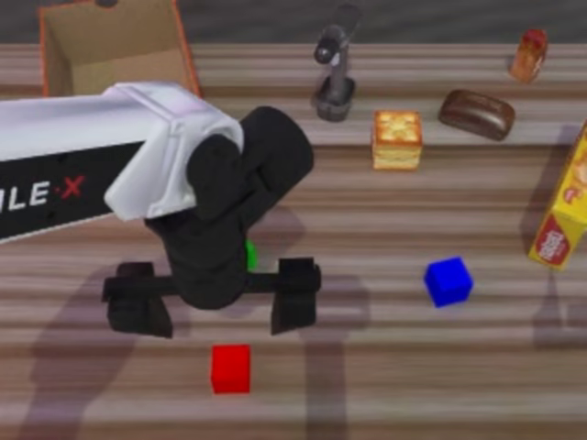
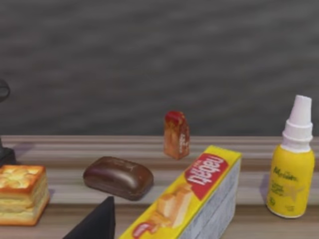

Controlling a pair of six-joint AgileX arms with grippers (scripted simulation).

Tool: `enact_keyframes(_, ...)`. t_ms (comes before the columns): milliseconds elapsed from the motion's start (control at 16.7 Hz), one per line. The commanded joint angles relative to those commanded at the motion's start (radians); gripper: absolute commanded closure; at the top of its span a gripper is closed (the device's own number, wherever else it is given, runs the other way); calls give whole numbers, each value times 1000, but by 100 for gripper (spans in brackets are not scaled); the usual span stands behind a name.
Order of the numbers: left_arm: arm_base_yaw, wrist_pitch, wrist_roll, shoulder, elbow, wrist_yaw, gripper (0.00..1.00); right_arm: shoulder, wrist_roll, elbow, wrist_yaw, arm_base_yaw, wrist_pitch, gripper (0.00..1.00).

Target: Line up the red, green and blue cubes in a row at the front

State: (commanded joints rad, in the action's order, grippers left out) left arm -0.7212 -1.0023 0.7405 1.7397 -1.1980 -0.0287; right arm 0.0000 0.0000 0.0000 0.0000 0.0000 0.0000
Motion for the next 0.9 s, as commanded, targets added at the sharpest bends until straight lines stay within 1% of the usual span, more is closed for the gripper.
enact_keyframes(240,-5,2,-2,5,2,0,0,0,0,0,0,0,0,0)
enact_keyframes(420,4,-10,-66,39,-39,2,0,0,0,0,0,0,0,0)
enact_keyframes(540,19,-25,-161,82,-91,4,0,0,0,0,0,0,0,0)
enact_keyframes(660,41,-44,-286,137,-156,7,0,0,0,0,0,0,0,0)
enact_keyframes(900,99,-87,-591,257,-296,16,0,0,0,0,0,0,0,0)
